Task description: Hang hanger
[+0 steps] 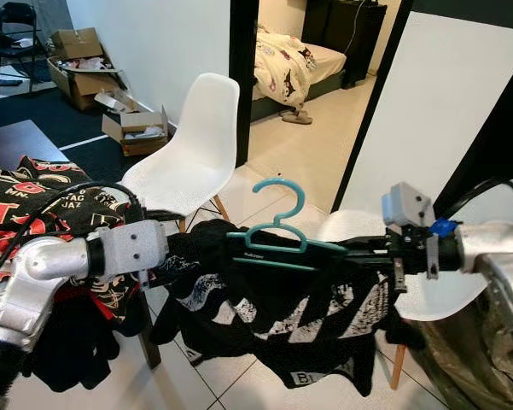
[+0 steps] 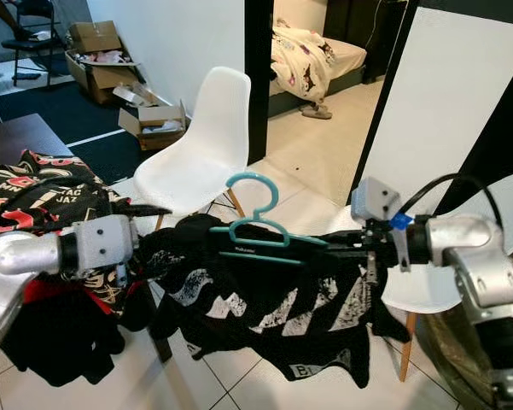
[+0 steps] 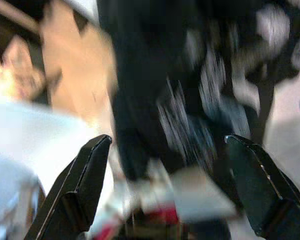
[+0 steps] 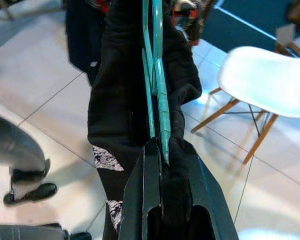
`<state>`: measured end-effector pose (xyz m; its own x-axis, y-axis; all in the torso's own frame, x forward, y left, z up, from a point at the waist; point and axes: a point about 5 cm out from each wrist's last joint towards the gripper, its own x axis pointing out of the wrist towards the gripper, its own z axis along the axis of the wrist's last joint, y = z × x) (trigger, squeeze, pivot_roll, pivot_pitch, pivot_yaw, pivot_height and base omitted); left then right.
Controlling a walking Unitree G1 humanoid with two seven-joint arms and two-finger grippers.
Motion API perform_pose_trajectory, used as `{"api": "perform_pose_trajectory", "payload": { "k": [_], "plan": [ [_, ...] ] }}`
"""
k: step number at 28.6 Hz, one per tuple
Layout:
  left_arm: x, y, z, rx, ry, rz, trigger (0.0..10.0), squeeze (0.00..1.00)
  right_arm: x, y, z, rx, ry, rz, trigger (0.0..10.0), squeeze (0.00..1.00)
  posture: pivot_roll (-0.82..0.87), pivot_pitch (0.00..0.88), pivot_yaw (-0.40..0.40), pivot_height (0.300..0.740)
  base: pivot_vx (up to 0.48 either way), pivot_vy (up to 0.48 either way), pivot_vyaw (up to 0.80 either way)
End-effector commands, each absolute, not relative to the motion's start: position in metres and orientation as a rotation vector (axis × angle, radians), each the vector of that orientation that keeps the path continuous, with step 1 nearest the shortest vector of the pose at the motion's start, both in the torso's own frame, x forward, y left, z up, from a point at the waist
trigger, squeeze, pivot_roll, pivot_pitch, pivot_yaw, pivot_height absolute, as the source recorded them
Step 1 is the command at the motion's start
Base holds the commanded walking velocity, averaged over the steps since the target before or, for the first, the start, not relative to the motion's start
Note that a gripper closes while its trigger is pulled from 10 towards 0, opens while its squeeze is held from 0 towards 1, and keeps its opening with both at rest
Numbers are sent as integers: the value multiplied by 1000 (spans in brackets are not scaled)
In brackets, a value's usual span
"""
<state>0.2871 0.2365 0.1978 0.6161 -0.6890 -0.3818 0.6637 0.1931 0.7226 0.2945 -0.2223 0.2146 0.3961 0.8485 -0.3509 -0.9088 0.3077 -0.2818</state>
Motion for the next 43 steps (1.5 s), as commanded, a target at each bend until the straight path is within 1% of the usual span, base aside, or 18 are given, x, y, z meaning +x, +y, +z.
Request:
{"api": "perform_pose_trajectory", "payload": {
  "k": [1,2,4,5,9,10,11,12,13,16,19,20,22,23,26,30,36,43],
  "plan": [
    [286,245,196,1027,19,-944,10000,1000,295,-223,227,-458,75,1136,0,0,1,0,-44,740,0,0,0],
    [284,254,196,1044,52,-926,10000,1000,295,-225,225,-442,73,1110,0,0,1,0,-42,740,0,0,0],
    [284,254,196,1044,52,-926,10000,1000,295,-225,225,-442,73,1110,0,0,1,0,-42,740,0,0,0],
    [286,272,205,1039,44,-806,10000,1000,300,-230,220,-398,63,1008,0,0,6,0,-42,740,0,0,0],
    [291,278,213,972,-20,-671,10000,1000,307,-233,215,-347,44,899,0,0,8,0,-43,740,0,0,0],
    [293,275,213,898,-57,-617,10000,1000,310,-233,213,-316,33,848,0,0,9,0,-43,740,0,0,0],
    [294,267,205,776,-81,-571,10000,227,315,-231,209,-288,21,784,0,0,13,0,-44,740,0,0,0],
    [294,267,205,776,-81,-571,10000,227,315,-231,209,-288,21,784,0,0,13,0,-44,740,0,0,0],
    [295,255,192,638,-101,-539,10000,0,318,-229,205,-250,5,718,0,0,15,0,-46,740,0,0,0],
    [294,247,184,553,-107,-524,10000,0,320,-228,202,-227,-3,678,0,0,15,0,-46,740,0,0,0],
    [293,211,151,179,-138,-380,10000,0,331,-223,184,-77,-15,420,0,0,18,0,-56,740,0,0,0],
    [293,206,136,107,-102,-315,10000,0,331,-217,171,-44,4,360,471,0,24,0,-57,740,0,0,0],
    [292,203,122,72,-55,-258,10000,0,330,-210,159,-24,24,320,471,0,25,0,-57,740,0,0,0],
    [290,205,115,80,-30,-234,10000,0,329,-209,151,-24,41,294,10000,0,34,0,-57,740,0,0,0],
    [289,207,112,83,-12,-214,10000,0,329,-208,146,-23,51,271,10000,0,34,0,-57,740,0,0,0],
    [274,219,90,68,59,-115,10000,0,318,-213,109,-12,91,81,10000,0,44,0,-48,740,0,0,0],
    [274,221,93,23,36,-61,10000,0,308,-209,93,-27,122,40,10000,0,48,0,-47,740,0,0,0],
    [277,218,93,52,36,-57,10000,0,313,-213,98,29,91,18,10000,0,41,0,-52,740,-37,0,0]
  ]
}}
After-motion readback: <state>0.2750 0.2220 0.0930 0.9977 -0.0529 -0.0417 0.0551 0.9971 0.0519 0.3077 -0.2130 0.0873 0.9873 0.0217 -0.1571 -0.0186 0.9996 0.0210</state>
